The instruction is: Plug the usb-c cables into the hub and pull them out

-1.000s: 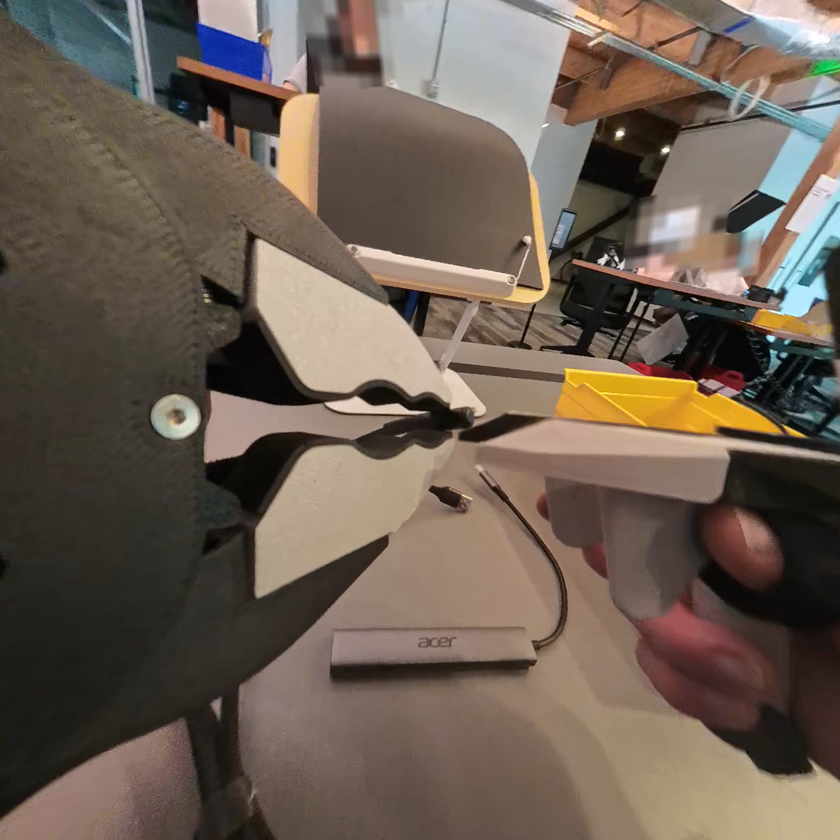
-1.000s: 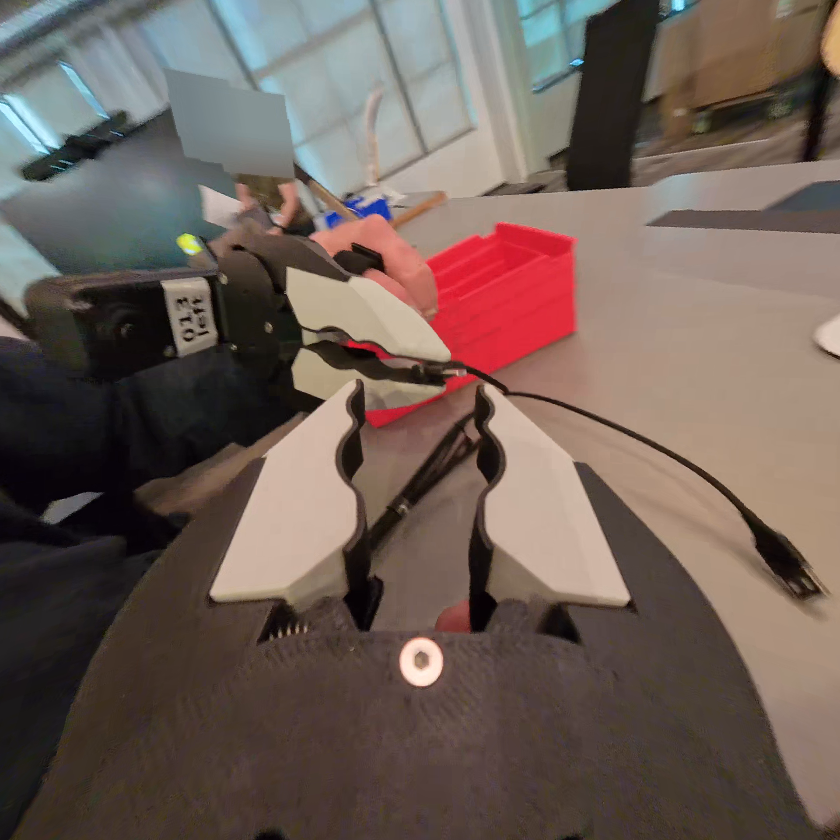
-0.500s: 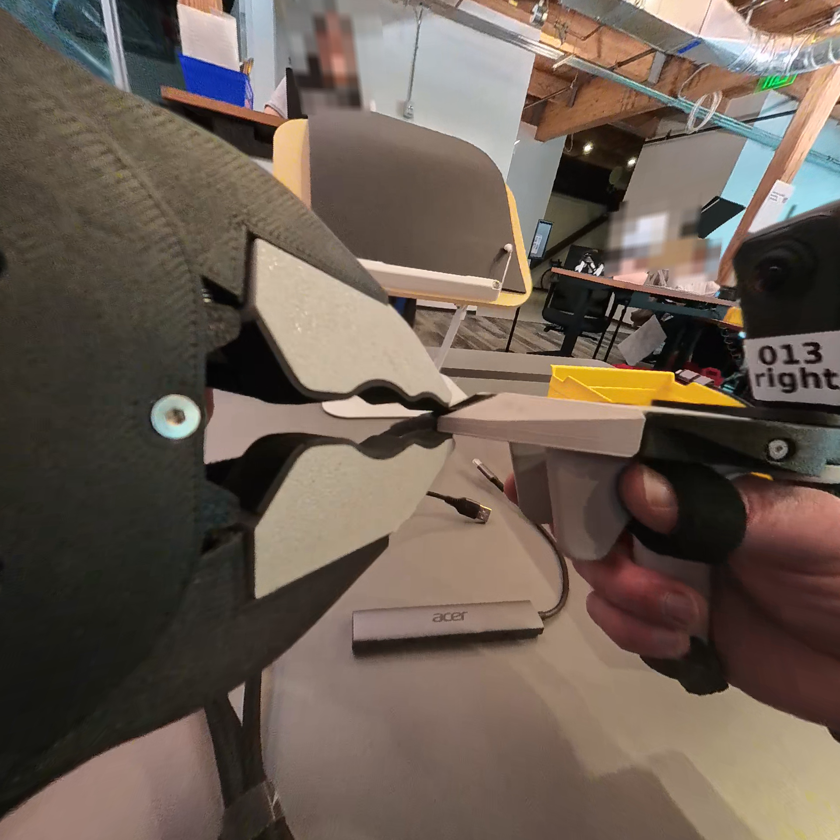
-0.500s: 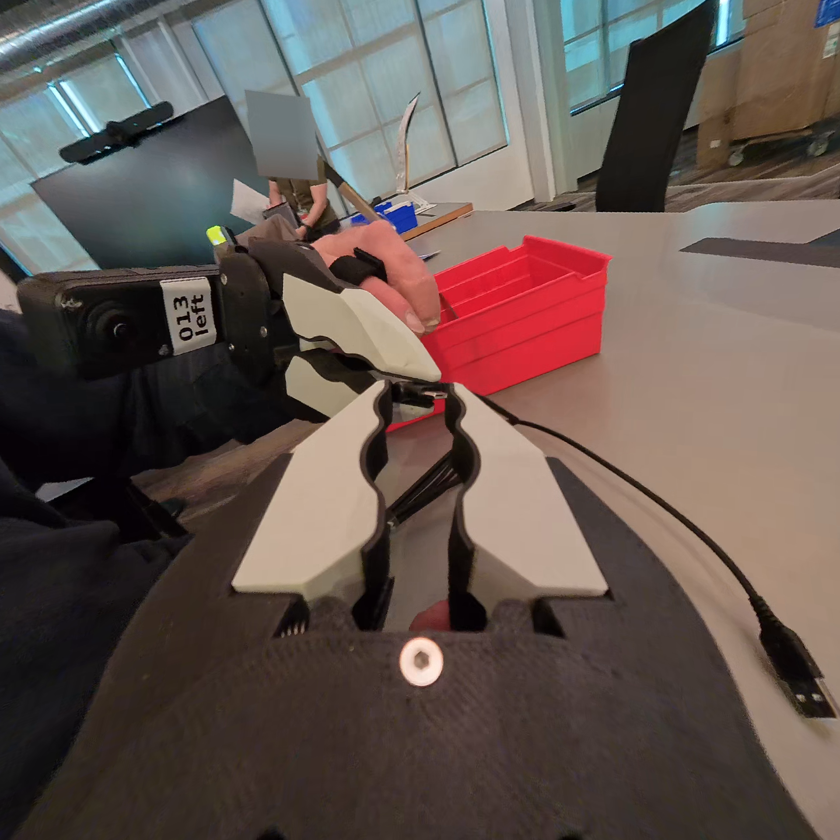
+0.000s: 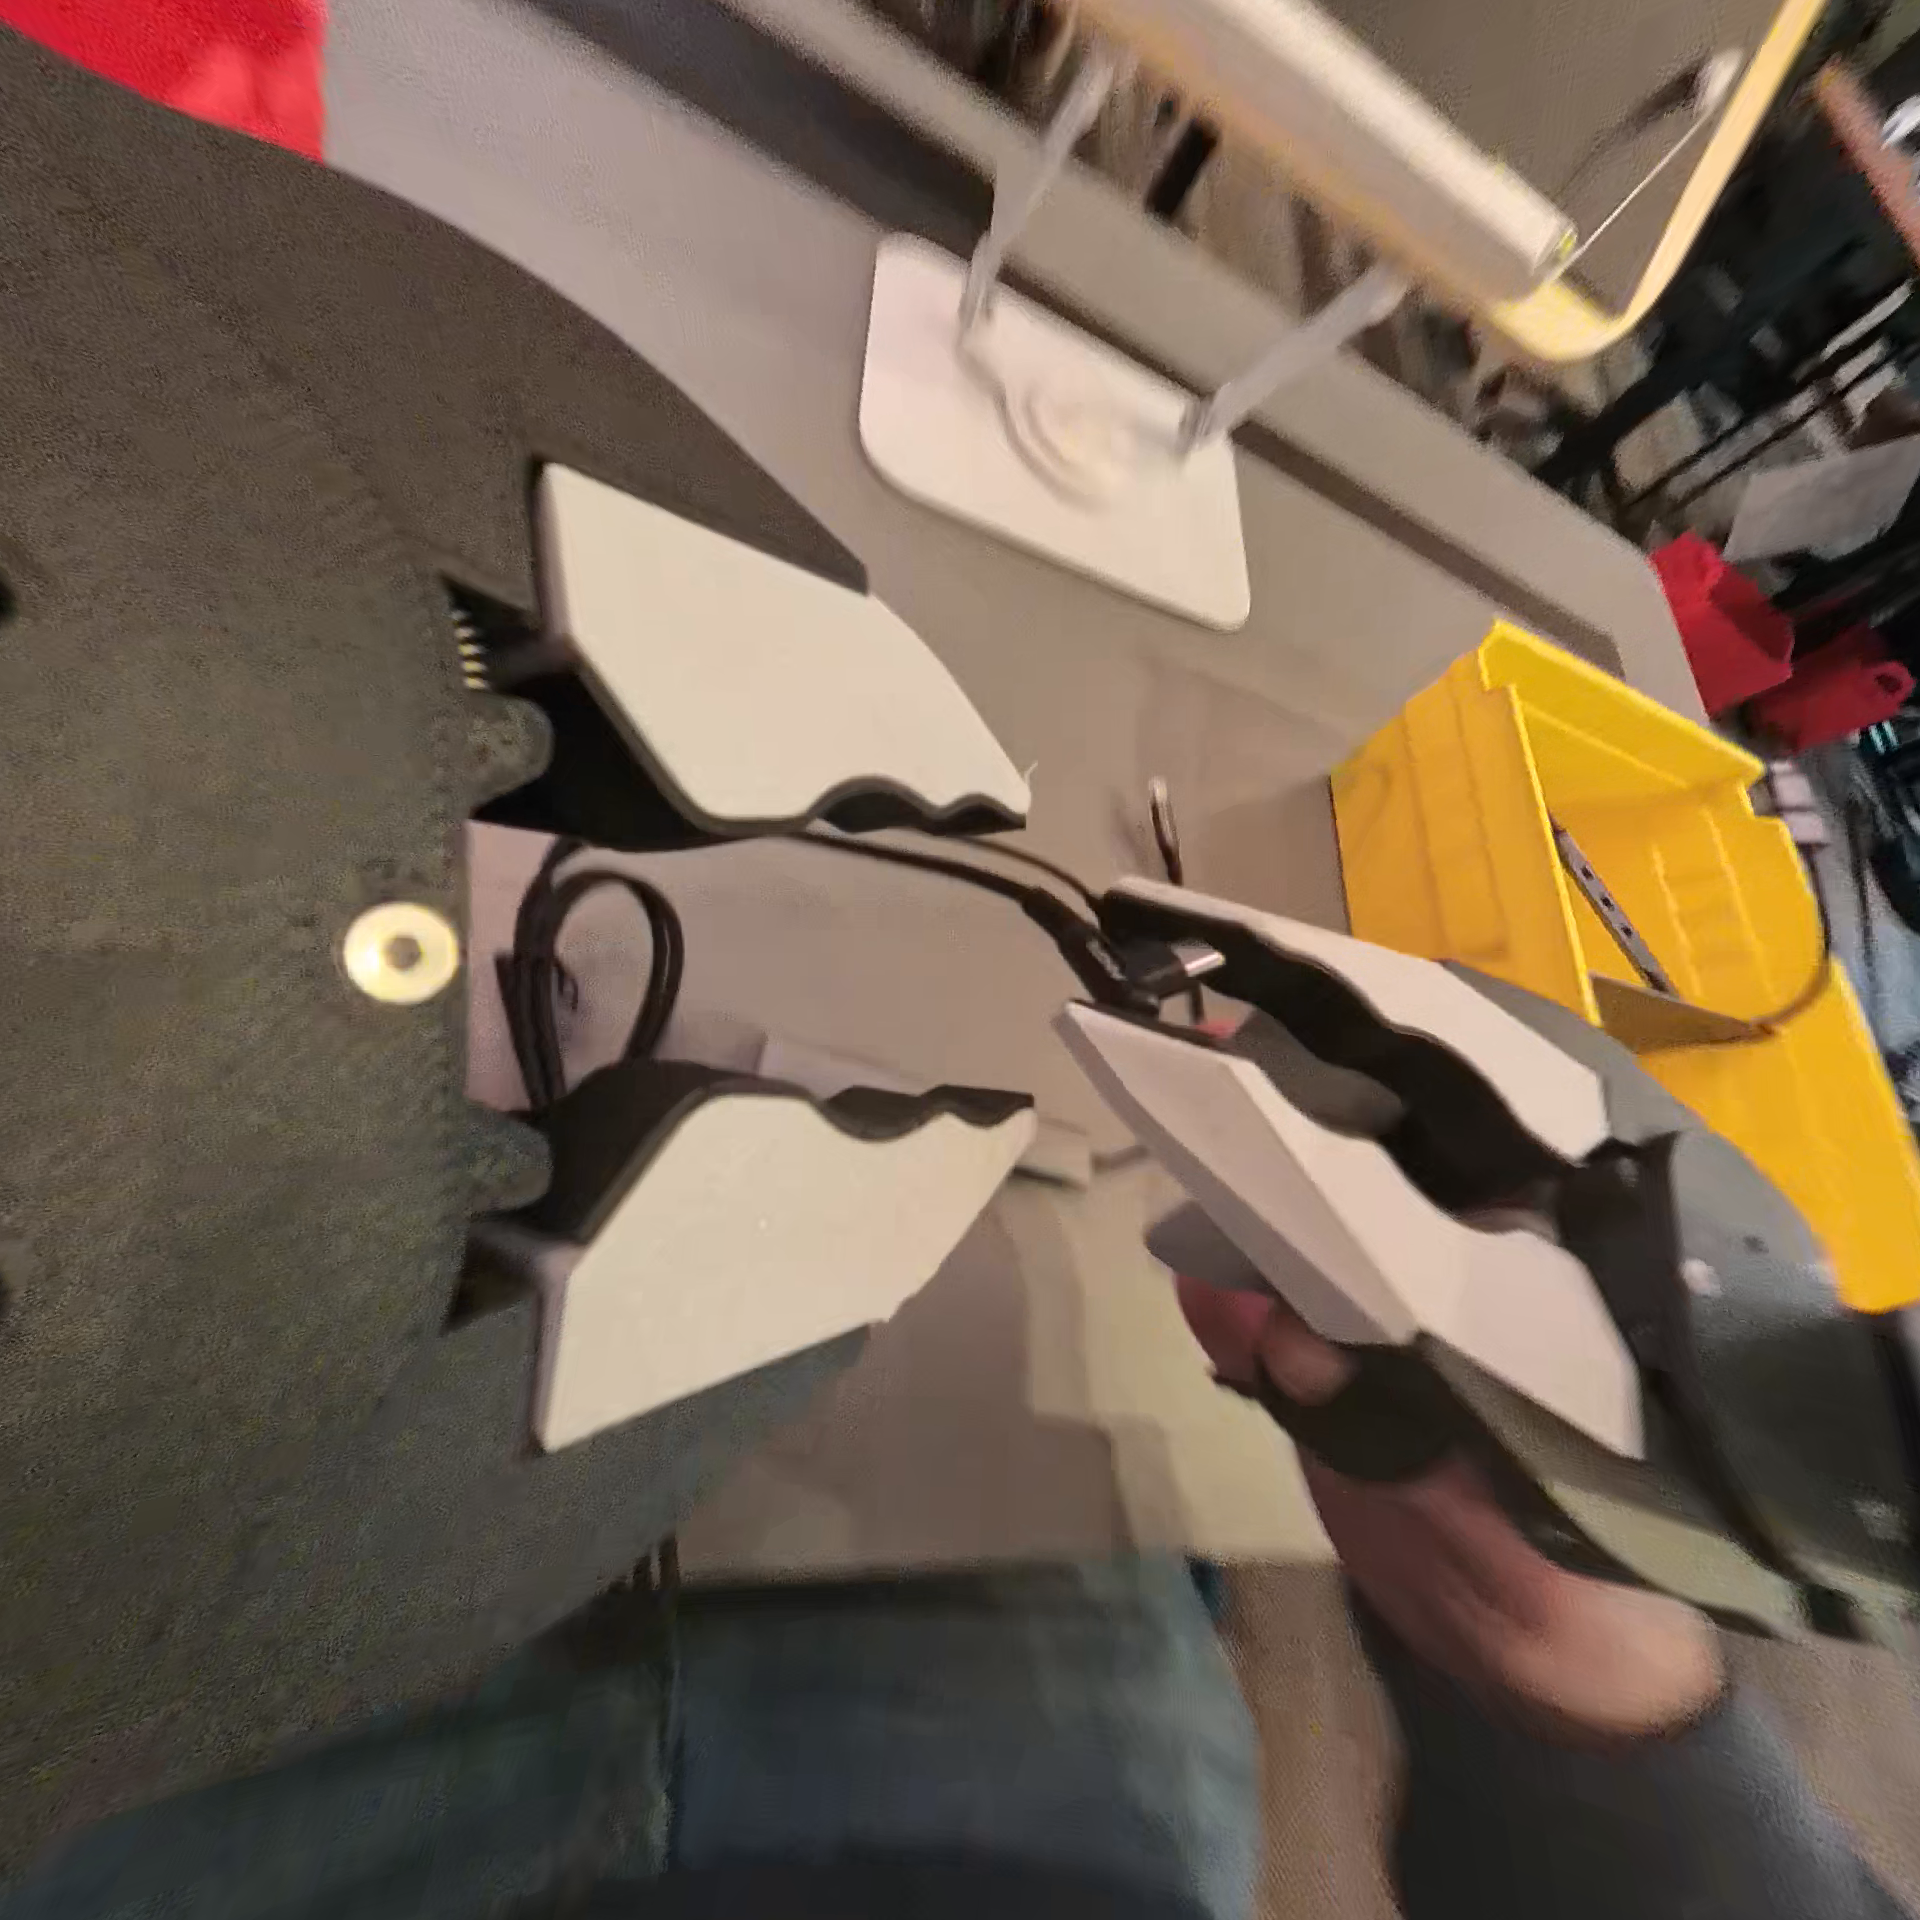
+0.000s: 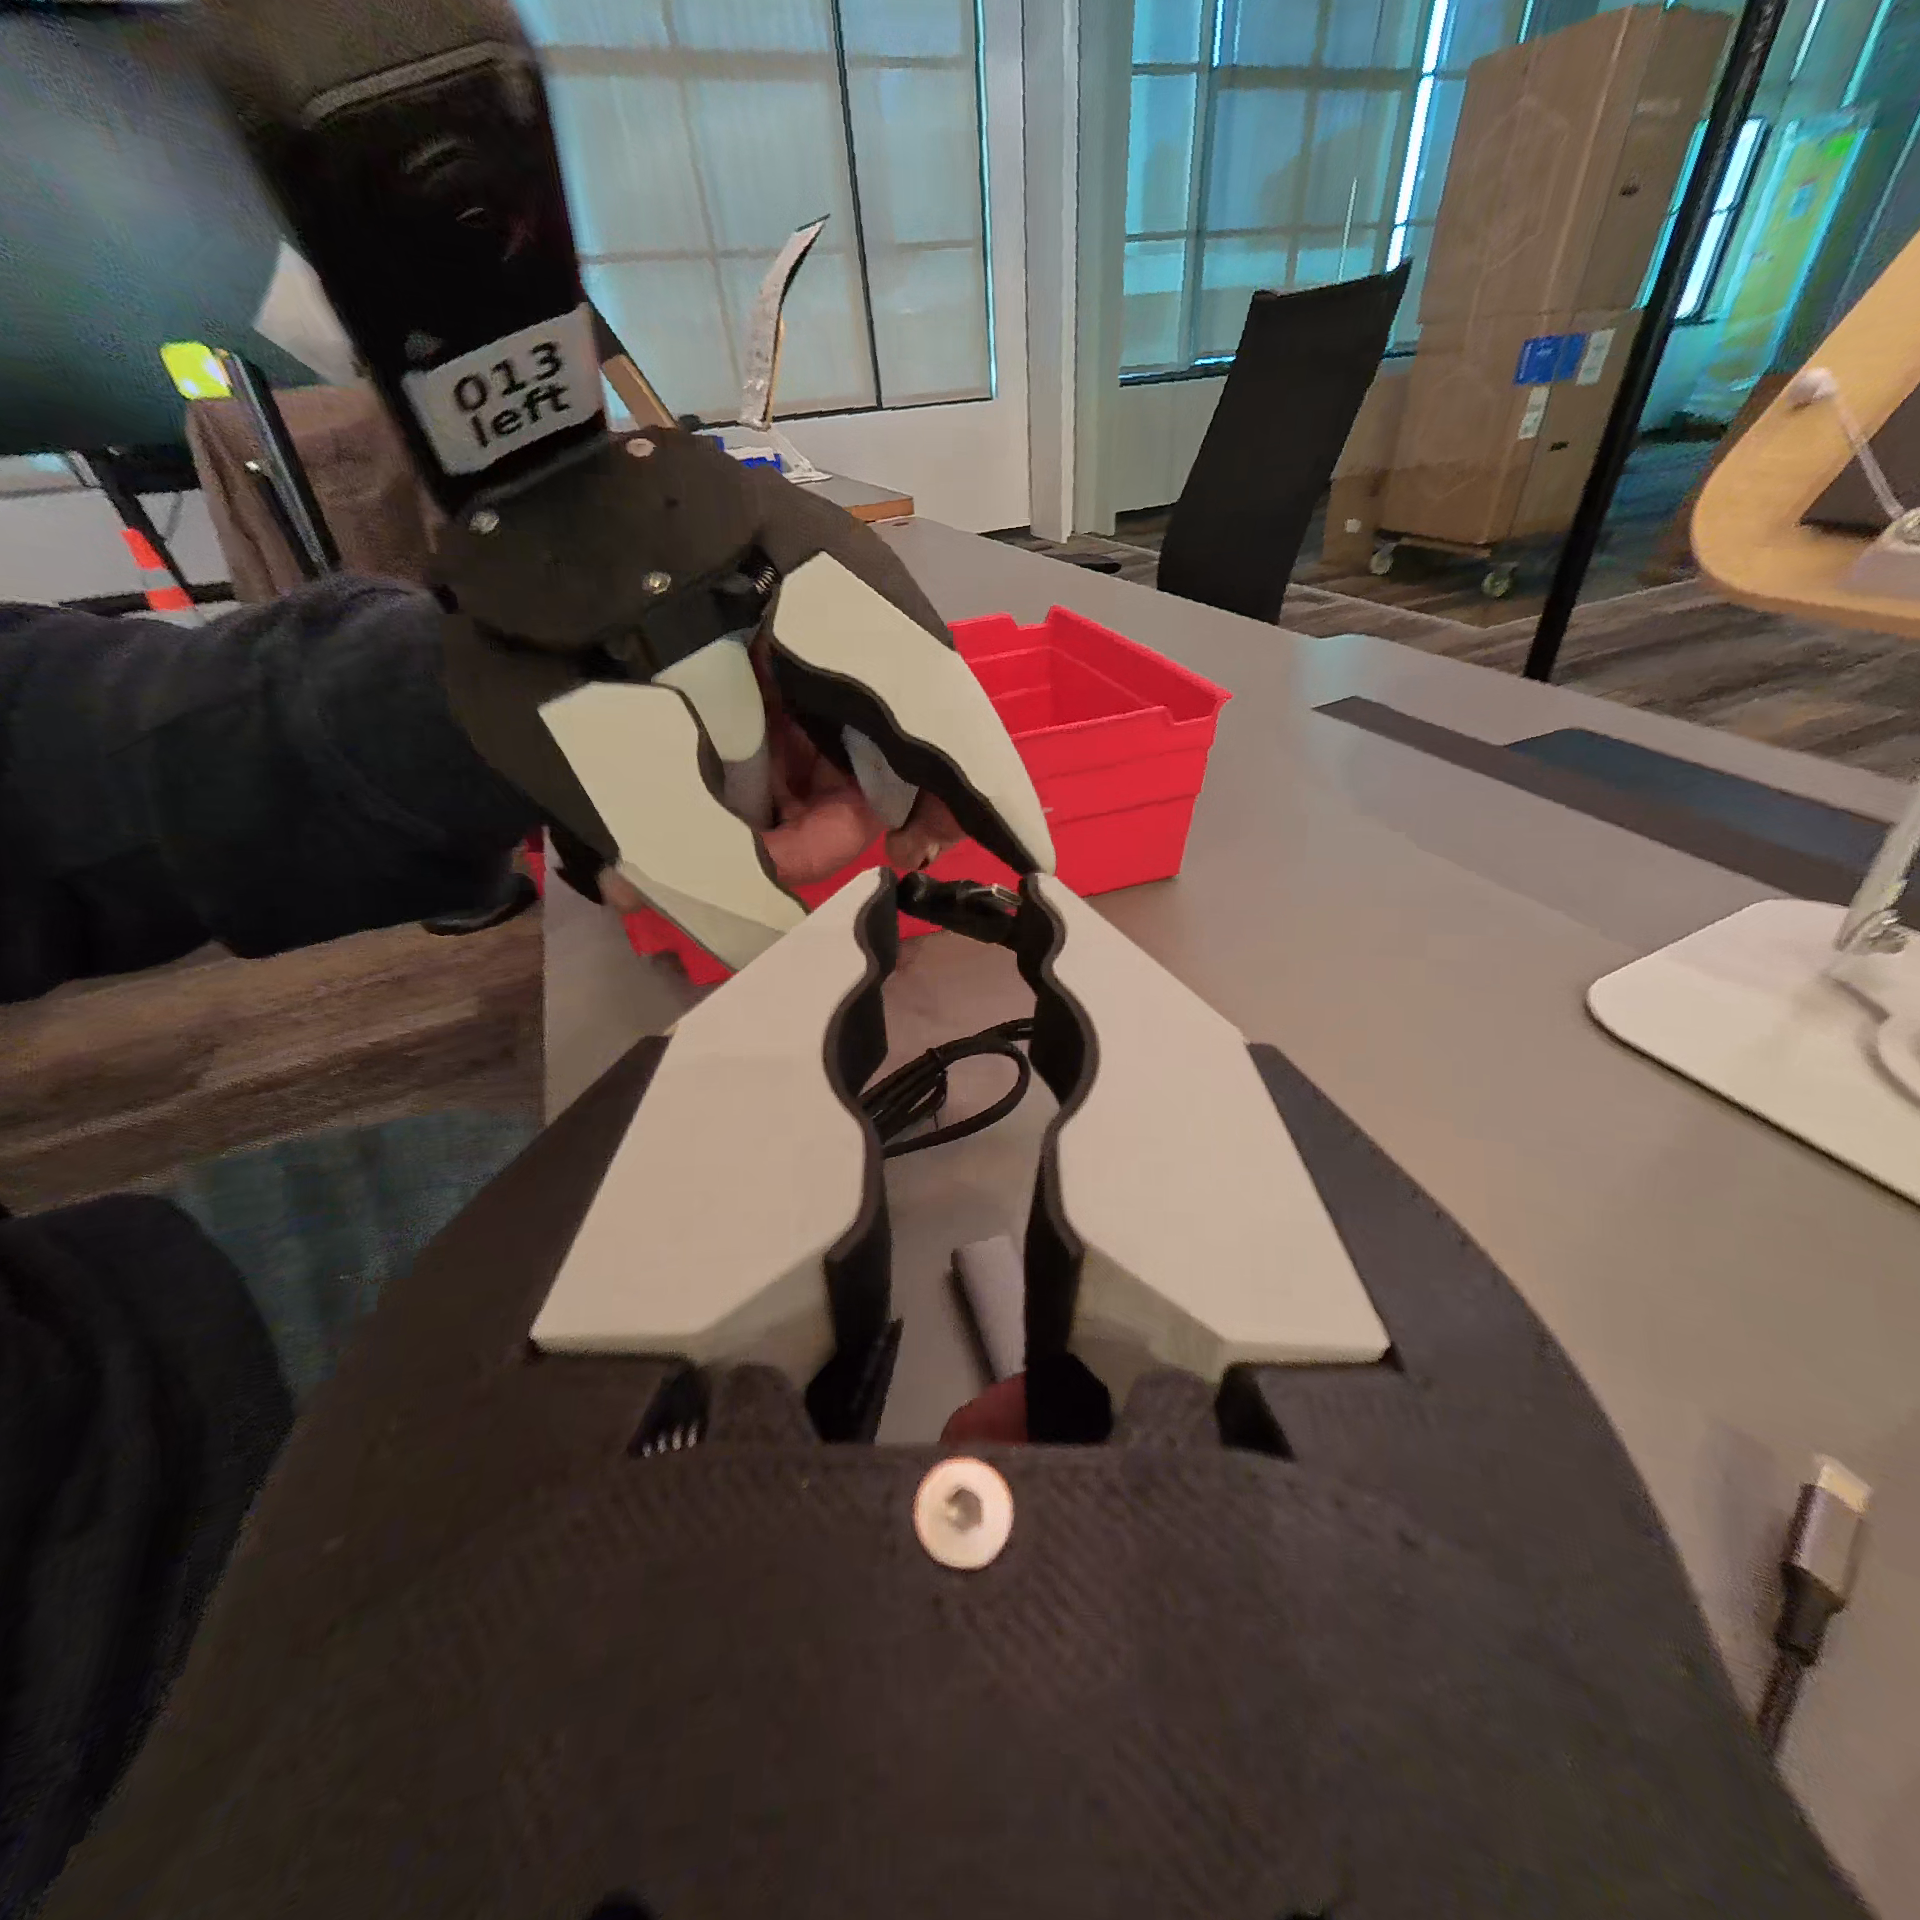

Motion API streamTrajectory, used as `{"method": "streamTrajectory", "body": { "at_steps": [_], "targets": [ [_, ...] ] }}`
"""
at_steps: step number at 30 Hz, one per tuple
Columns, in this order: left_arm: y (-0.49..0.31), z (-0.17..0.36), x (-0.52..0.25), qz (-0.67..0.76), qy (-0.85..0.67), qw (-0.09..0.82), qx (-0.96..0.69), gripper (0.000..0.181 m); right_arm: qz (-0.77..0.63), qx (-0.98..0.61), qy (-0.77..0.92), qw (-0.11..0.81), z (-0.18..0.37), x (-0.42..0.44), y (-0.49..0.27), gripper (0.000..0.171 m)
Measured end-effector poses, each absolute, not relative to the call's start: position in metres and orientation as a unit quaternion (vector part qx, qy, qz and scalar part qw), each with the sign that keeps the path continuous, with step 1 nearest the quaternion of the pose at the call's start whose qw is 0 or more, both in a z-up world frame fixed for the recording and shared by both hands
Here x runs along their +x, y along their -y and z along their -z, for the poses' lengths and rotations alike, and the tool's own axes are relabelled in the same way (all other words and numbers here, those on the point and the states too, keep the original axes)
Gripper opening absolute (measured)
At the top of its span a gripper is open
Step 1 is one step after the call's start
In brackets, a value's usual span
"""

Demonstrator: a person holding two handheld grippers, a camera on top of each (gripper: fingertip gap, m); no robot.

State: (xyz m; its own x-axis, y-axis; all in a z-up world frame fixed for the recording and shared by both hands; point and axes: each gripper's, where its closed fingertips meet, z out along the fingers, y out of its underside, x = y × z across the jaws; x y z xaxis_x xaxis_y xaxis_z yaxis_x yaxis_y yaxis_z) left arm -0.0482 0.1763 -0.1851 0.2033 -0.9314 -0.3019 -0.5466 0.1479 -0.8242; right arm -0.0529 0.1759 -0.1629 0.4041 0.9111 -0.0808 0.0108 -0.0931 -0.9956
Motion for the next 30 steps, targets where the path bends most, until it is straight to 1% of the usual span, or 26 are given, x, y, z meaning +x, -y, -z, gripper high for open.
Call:
{"method": "streamTrajectory", "body": {
  "at_steps": [6,10,18,21,24,30],
  "targets": [
    [-0.161,0.164,-0.042,0.447,-0.464,0.366,-0.671,0.047,-0.33,-0.599,0.393,0.615,0.153,-0.048,-0.175,0.02],
    [-0.158,0.158,-0.039,0.536,-0.4,0.324,-0.67,0.045,-0.309,-0.579,0.407,0.636,0.147,-0.052,-0.17,0.02],
    [-0.15,0.148,-0.03,0.646,-0.317,0.297,-0.628,0.036,-0.301,-0.553,0.409,0.661,0.138,-0.046,-0.166,0.02],
    [-0.152,0.14,-0.031,0.686,-0.281,0.291,-0.605,0.031,-0.294,-0.542,0.415,0.669,0.135,-0.048,-0.162,0.02],
    [-0.15,0.141,-0.03,0.702,-0.27,0.283,-0.595,0.031,-0.286,-0.537,0.422,0.672,0.135,-0.049,-0.161,0.02],
    [-0.151,0.139,-0.028,0.71,-0.249,0.29,-0.591,0.025,-0.279,-0.529,0.425,0.679,0.132,-0.048,-0.159,0.02]
  ]
}}
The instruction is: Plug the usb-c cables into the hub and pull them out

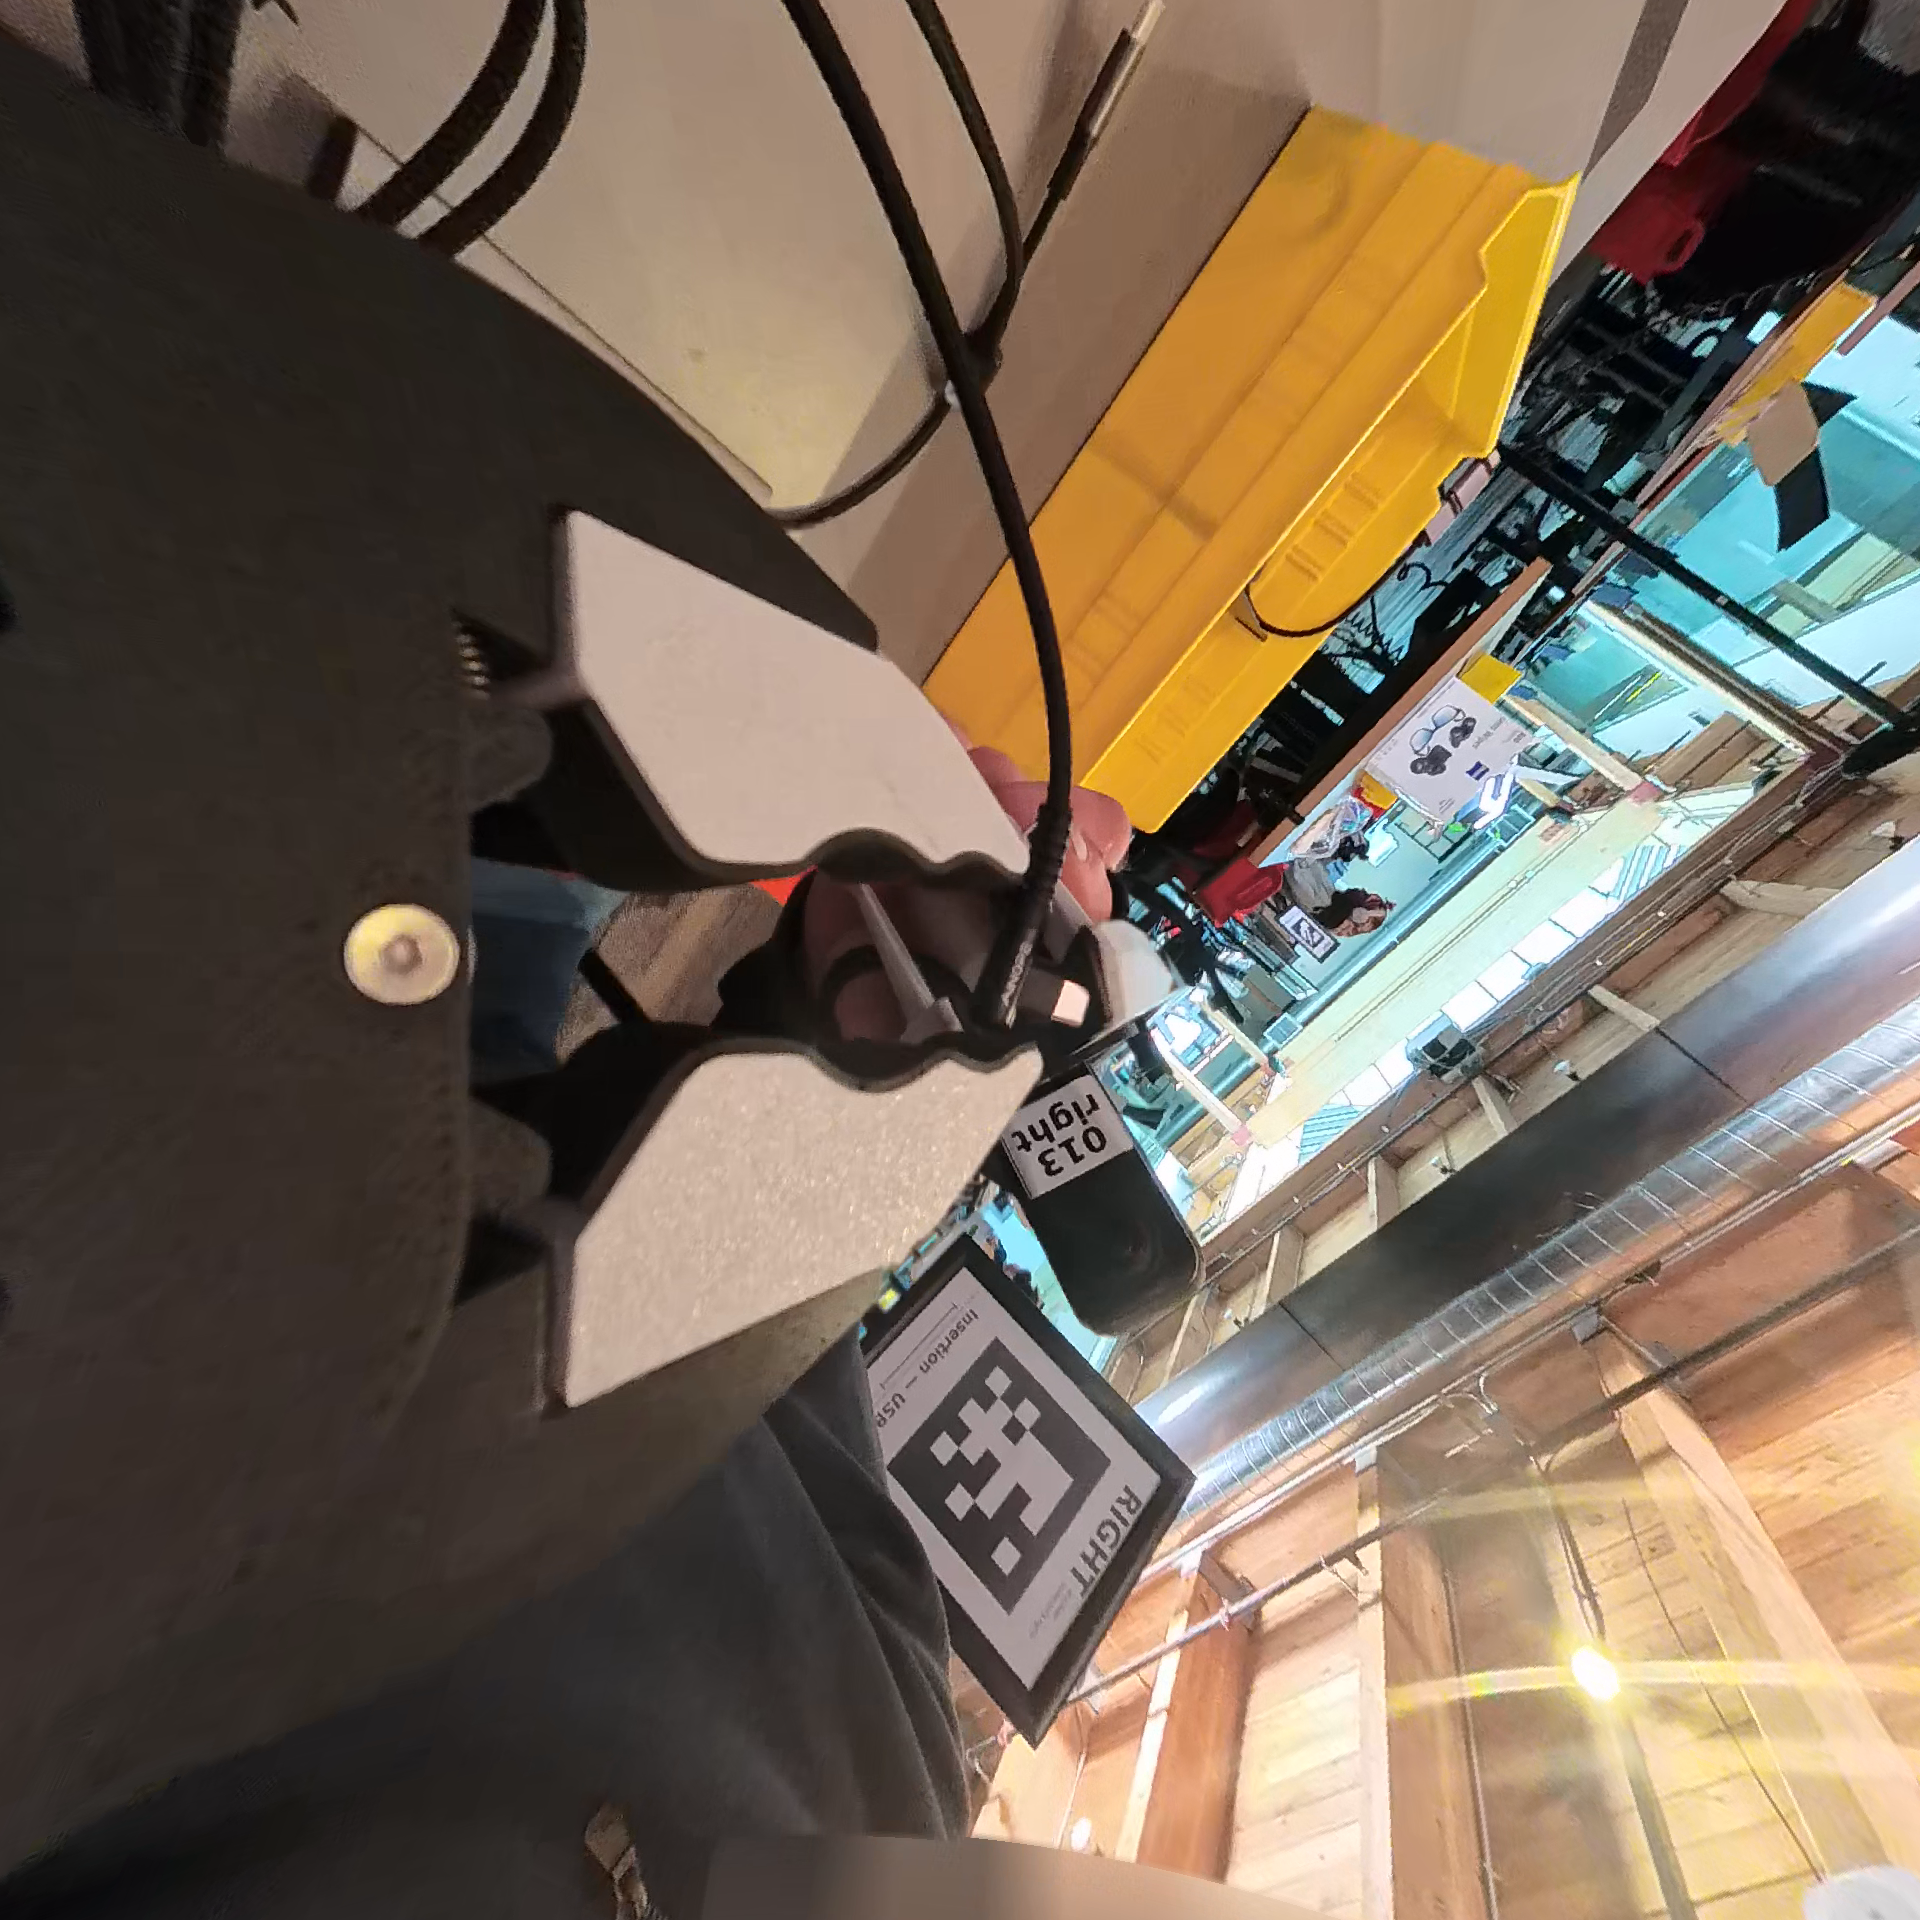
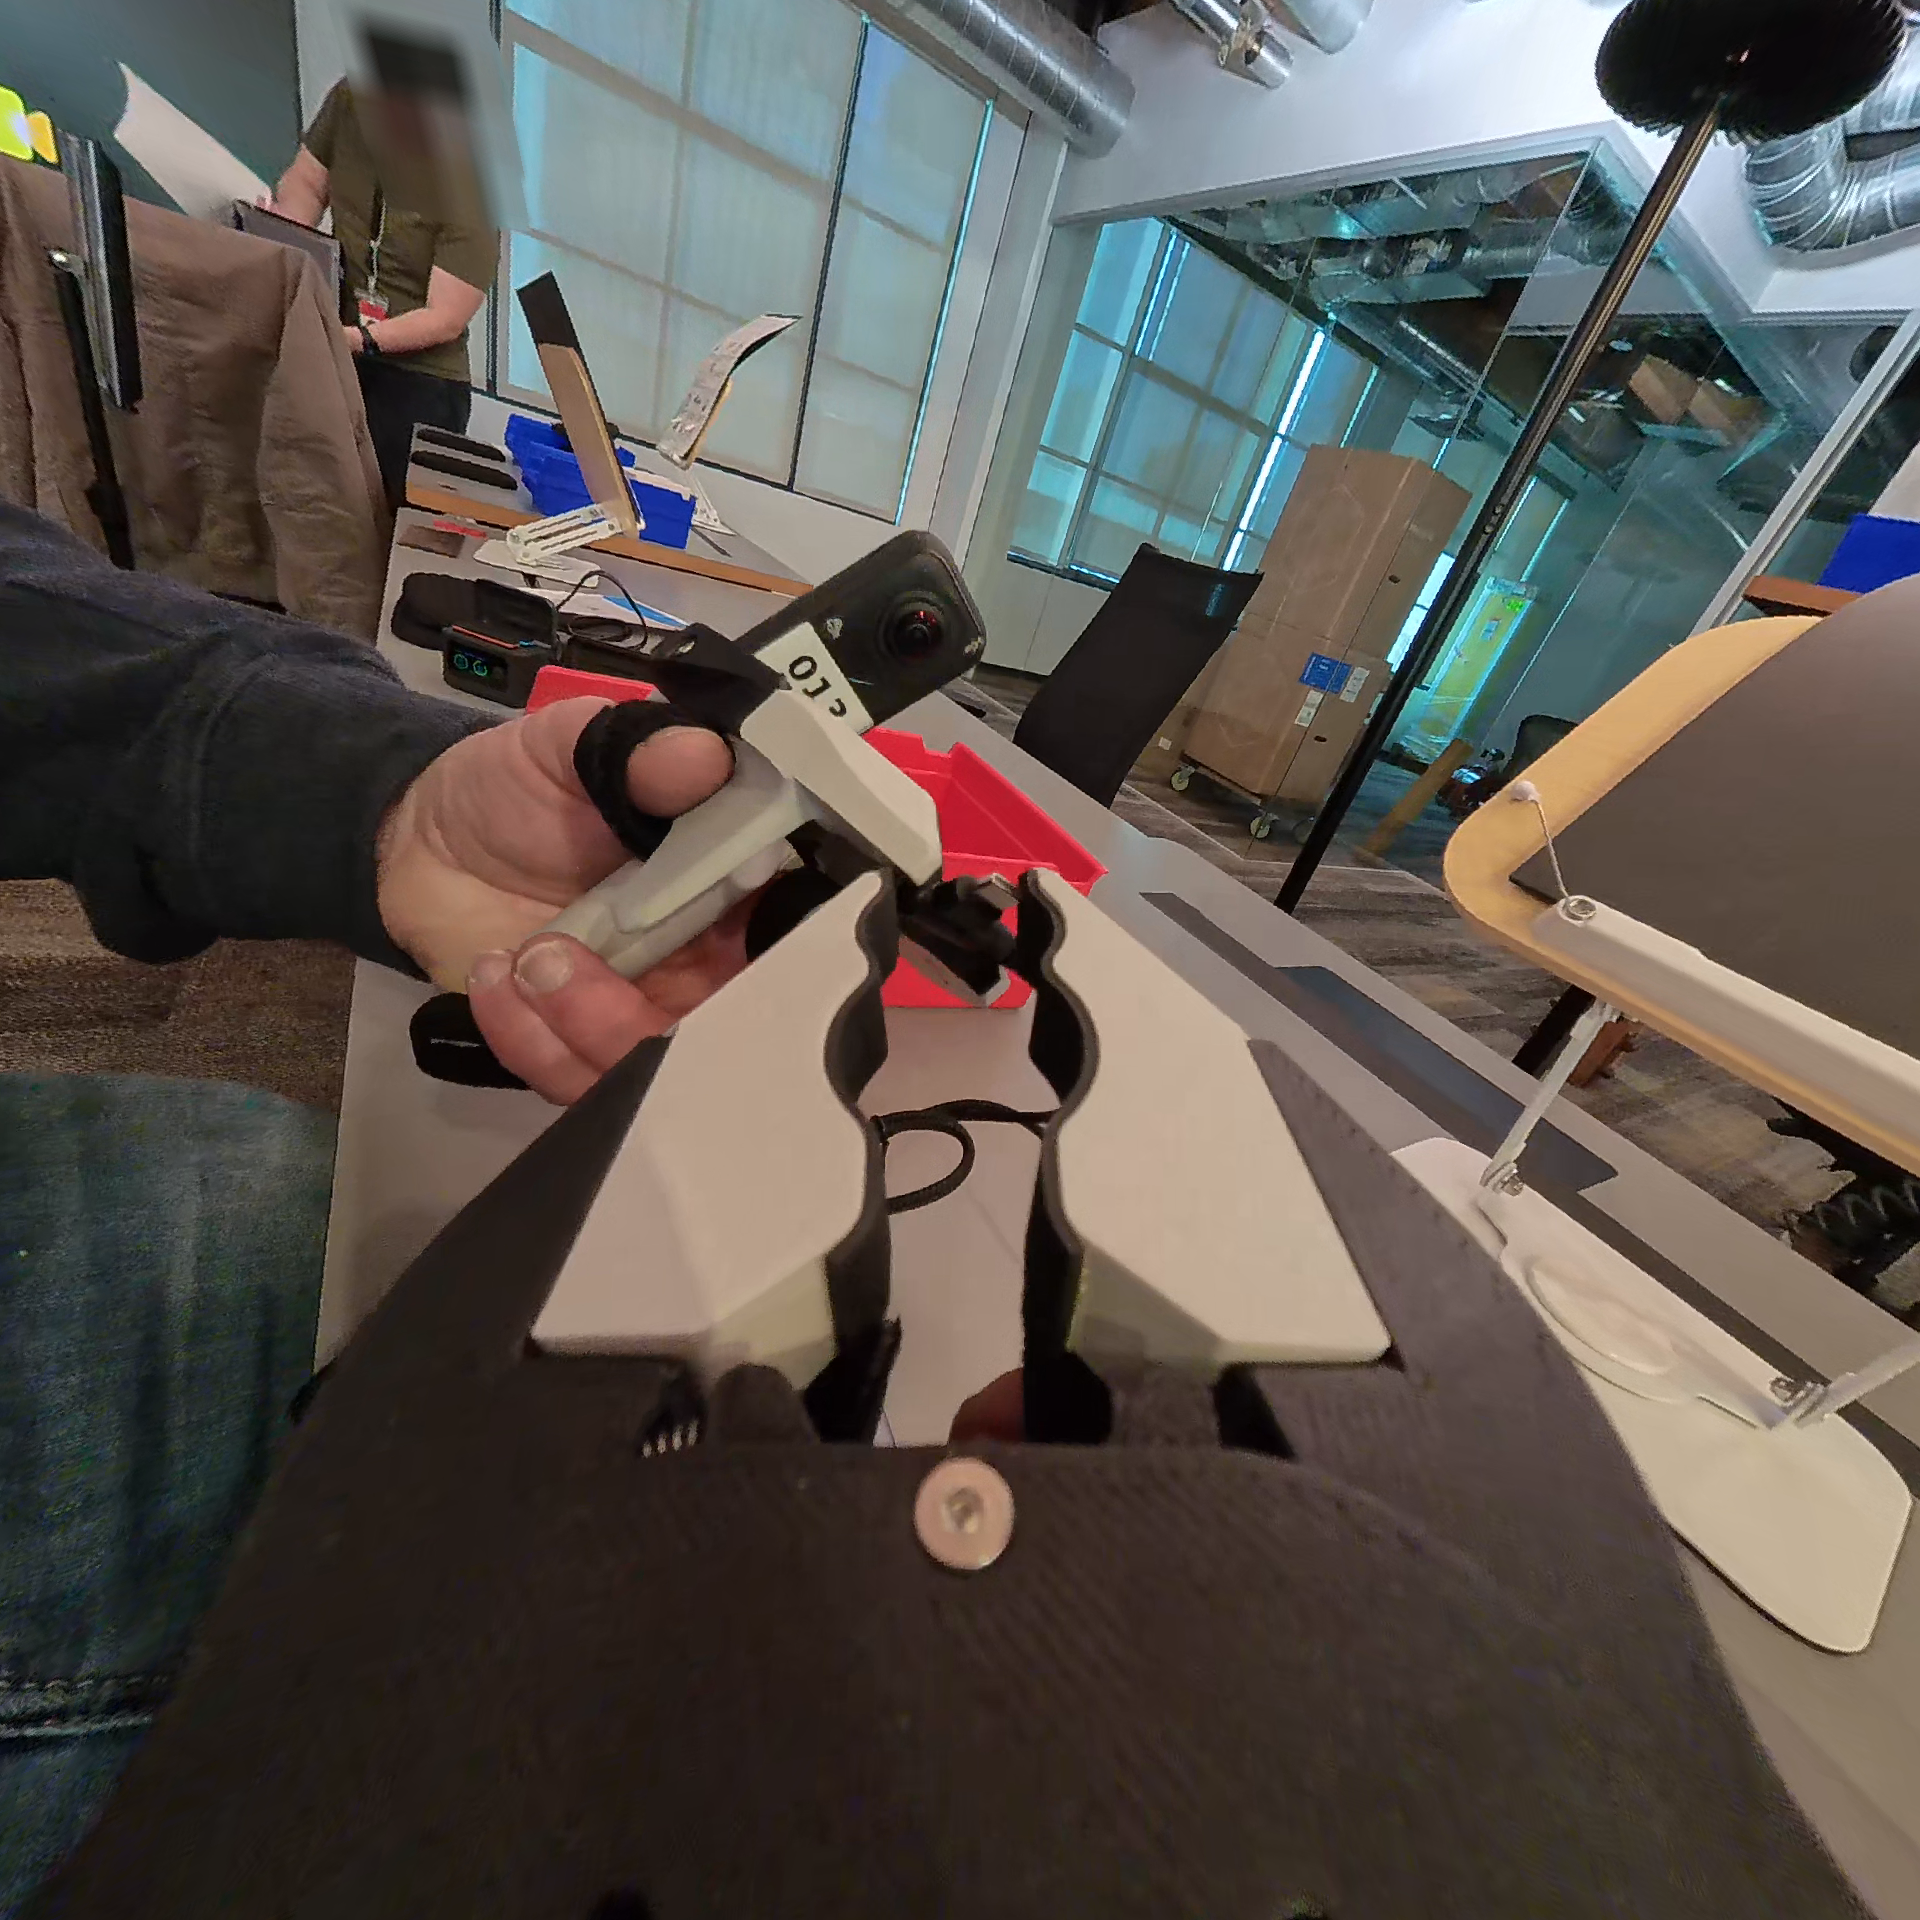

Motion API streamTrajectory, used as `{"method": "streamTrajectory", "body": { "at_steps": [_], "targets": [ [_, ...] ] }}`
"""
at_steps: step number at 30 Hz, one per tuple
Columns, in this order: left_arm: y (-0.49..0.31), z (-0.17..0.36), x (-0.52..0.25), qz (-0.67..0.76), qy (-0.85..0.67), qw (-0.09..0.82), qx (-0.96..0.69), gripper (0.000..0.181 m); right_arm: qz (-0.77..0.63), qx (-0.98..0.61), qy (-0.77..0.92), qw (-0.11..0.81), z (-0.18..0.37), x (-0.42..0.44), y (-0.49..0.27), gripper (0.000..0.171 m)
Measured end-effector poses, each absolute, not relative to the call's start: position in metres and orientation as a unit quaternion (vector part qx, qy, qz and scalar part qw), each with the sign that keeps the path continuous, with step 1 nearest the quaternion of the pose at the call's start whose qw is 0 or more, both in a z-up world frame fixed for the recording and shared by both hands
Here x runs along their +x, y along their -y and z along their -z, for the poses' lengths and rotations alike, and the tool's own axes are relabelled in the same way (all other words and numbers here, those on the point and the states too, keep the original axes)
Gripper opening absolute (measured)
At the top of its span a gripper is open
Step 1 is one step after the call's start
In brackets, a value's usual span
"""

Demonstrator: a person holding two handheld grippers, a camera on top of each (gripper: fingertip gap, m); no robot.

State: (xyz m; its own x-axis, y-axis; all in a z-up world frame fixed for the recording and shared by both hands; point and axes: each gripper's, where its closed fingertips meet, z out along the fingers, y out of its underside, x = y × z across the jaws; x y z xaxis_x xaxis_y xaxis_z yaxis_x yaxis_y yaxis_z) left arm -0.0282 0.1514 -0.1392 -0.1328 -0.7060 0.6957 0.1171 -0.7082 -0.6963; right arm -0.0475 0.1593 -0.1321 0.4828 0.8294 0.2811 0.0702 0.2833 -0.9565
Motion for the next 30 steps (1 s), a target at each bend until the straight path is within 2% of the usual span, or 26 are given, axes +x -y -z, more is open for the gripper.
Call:
{"method": "streamTrajectory", "body": {
  "at_steps": [20,30],
  "targets": [
    [-0.161,0.158,-0.025,0.588,-0.304,0.35,-0.663,0.022,-0.183,-0.534,0.474,0.676,0.145,-0.039,-0.164,0.027],
    [-0.167,0.162,-0.026,0.546,-0.314,0.38,-0.678,0.022,-0.177,-0.554,0.475,0.66,0.154,-0.039,-0.168,0.014]
  ]
}}
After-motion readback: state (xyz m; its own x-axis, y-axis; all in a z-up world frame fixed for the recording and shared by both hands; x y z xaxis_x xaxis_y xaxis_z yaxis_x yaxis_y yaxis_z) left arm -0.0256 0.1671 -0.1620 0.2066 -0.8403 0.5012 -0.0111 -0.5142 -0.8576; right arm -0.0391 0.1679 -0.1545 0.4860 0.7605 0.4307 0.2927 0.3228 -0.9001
